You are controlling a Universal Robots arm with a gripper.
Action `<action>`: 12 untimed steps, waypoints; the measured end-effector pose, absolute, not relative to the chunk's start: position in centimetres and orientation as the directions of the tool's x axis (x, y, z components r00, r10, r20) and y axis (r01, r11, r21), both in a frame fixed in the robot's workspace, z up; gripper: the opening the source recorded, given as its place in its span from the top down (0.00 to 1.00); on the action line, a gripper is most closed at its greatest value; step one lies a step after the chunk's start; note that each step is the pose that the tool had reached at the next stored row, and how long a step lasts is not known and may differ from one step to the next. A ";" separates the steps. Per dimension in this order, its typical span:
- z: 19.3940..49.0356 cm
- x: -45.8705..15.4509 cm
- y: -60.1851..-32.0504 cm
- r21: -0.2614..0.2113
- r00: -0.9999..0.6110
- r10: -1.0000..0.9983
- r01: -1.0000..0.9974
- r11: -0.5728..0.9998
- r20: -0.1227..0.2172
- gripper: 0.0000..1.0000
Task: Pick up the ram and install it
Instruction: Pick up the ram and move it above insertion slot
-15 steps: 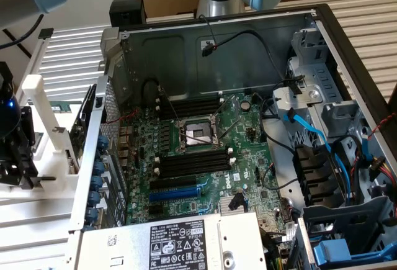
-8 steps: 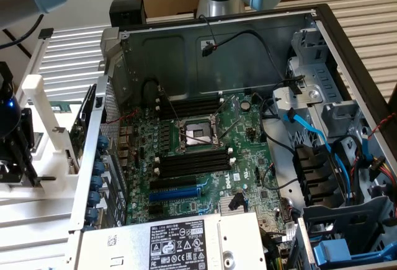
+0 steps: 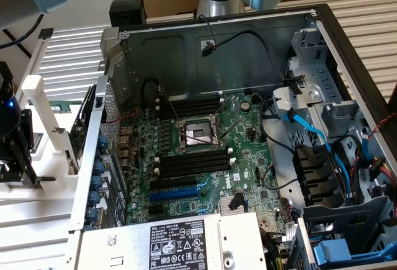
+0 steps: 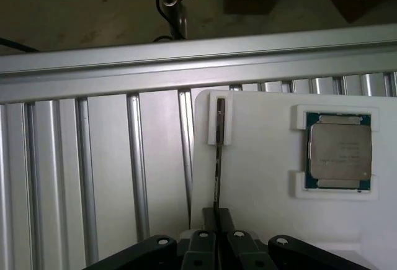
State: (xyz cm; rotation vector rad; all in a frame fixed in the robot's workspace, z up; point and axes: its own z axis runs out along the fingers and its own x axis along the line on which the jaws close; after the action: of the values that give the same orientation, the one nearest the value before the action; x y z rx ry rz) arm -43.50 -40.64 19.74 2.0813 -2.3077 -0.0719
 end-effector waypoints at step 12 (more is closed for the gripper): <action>22.1 -43.7 -40.6 0.050 -0.104 -0.995 -0.993 0.104 -0.007 0.87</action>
State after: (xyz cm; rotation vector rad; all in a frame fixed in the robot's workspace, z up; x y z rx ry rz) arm -43.75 -40.65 22.14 2.0834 -2.3130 -0.0655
